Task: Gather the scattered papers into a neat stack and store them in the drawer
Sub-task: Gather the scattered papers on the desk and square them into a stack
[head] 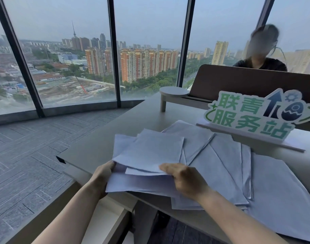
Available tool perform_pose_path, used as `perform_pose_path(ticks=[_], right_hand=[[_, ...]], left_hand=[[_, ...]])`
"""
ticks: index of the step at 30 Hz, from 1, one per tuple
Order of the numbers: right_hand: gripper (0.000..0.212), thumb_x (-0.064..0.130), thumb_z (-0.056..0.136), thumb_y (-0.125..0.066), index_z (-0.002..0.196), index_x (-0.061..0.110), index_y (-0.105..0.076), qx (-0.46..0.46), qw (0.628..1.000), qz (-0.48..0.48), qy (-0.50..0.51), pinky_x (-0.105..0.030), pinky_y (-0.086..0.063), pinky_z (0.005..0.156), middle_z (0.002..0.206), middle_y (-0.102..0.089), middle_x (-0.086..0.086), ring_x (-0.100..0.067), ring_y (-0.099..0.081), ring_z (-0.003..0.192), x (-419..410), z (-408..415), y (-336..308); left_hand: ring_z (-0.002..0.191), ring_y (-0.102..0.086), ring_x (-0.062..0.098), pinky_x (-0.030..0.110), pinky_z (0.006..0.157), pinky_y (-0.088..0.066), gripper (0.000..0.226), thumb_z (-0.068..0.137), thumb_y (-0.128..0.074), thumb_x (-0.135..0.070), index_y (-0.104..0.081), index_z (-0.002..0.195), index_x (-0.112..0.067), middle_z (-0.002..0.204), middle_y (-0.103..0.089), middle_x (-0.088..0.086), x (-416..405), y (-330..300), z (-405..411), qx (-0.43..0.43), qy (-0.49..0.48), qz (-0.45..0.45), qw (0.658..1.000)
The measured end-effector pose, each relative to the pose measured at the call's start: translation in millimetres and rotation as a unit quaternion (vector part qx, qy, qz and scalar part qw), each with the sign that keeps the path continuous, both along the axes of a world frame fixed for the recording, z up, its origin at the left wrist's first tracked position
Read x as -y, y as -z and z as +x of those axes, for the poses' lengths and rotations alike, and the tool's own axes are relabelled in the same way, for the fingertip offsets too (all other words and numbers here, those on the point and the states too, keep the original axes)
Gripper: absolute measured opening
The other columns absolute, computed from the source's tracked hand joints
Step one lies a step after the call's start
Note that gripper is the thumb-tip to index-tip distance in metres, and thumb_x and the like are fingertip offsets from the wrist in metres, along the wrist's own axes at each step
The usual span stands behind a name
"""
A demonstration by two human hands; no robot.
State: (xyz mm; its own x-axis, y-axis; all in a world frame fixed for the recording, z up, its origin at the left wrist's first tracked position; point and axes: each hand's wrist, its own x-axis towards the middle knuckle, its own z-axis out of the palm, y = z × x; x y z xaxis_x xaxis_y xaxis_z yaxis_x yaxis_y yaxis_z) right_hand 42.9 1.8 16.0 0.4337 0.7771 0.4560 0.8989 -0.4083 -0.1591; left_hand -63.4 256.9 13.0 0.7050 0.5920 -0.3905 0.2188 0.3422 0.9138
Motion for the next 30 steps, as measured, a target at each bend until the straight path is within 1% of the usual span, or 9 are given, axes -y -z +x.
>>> perform_pose_path(ticks=[5,10,15,17,19,21,23,26,30], right_hand=[[0.057,0.001,0.080,-0.039,0.124,0.025,-0.066,-0.019,0.999,-0.022,-0.041,-0.031,-0.058,0.084,0.125,-0.066,0.006,-0.013,-0.065,0.112,4,-5,6],[0.056,0.005,0.083,-0.035,0.127,0.027,-0.063,-0.045,0.996,-0.036,-0.071,-0.032,-0.056,0.090,0.130,-0.063,0.007,-0.015,-0.061,0.118,5,-11,7],[0.053,0.017,0.082,-0.036,0.125,0.025,-0.065,-0.059,0.992,-0.064,-0.088,-0.032,-0.053,0.096,0.129,-0.064,0.006,-0.014,-0.059,0.121,1,-17,13],[0.047,0.041,0.089,-0.041,0.130,0.029,-0.060,-0.084,0.990,-0.092,-0.073,-0.027,-0.044,0.105,0.136,-0.058,0.009,-0.010,-0.052,0.128,2,-18,8],[0.068,0.074,0.086,-0.028,0.133,0.033,-0.056,-0.107,0.986,-0.119,-0.048,-0.025,-0.041,0.104,0.139,-0.055,0.014,-0.005,-0.047,0.131,4,-17,1],[0.081,0.081,0.081,-0.014,0.130,0.033,-0.058,-0.103,0.989,-0.110,-0.007,-0.025,-0.044,0.095,0.133,-0.059,0.016,-0.005,-0.053,0.124,6,-15,-5],[0.070,0.074,0.086,-0.024,0.124,0.030,-0.064,-0.088,0.993,-0.052,0.053,-0.026,-0.048,0.090,0.126,-0.065,0.012,-0.010,-0.061,0.115,7,-8,-8],[0.037,0.038,0.094,-0.046,0.123,0.025,-0.065,-0.079,0.985,-0.012,0.153,-0.035,-0.053,0.089,0.122,-0.068,0.005,-0.019,-0.064,0.111,5,8,-7],[0.041,0.027,0.094,-0.048,0.134,0.021,-0.053,-0.134,0.957,-0.097,0.238,-0.036,-0.049,0.094,0.133,-0.058,0.000,-0.024,-0.052,0.121,0,30,-13]], left_hand=[[0.106,-0.062,0.034,0.043,0.082,-0.050,0.056,0.097,-0.035,-0.053,-0.060,0.116,-0.006,0.119,-0.065,0.015,-8,-2,-1,0.030,0.033,-0.153,0.987],[0.083,-0.073,0.035,0.040,0.069,-0.056,0.033,0.091,-0.055,-0.031,-0.065,0.112,-0.009,0.104,-0.073,0.018,-7,-14,-9,-0.003,0.123,-0.105,0.987],[0.093,-0.069,0.038,0.045,0.080,-0.056,0.032,0.082,-0.064,-0.003,-0.064,0.114,-0.006,0.103,-0.073,0.020,-5,-14,-12,-0.074,0.162,-0.028,0.984],[0.081,-0.070,0.035,0.041,0.071,-0.057,0.029,0.083,-0.057,0.009,-0.063,0.108,-0.005,0.089,-0.075,0.015,-3,-12,-12,-0.073,0.161,0.000,0.984],[0.070,-0.070,0.032,0.037,0.063,-0.058,0.030,0.082,-0.055,0.014,-0.062,0.103,-0.006,0.077,-0.075,0.011,-2,-11,-12,-0.057,0.157,0.014,0.986],[0.073,-0.069,0.032,0.039,0.068,-0.058,0.037,0.069,-0.062,0.014,-0.063,0.101,-0.005,0.078,-0.075,0.012,1,-12,-13,-0.032,0.155,0.016,0.987],[0.078,-0.067,0.034,0.041,0.077,-0.056,0.046,0.055,-0.062,0.010,-0.063,0.099,-0.003,0.080,-0.075,0.014,2,-12,-13,-0.009,0.145,0.016,0.989],[0.080,-0.064,0.034,0.042,0.083,-0.052,0.037,0.064,-0.060,0.018,-0.061,0.097,0.000,0.081,-0.072,0.017,4,-13,-14,0.013,0.110,0.021,0.994],[0.083,-0.063,0.034,0.041,0.082,-0.052,0.038,0.071,-0.056,0.020,-0.059,0.103,0.001,0.093,-0.068,0.020,1,-10,-11,0.025,0.073,0.017,0.997]])
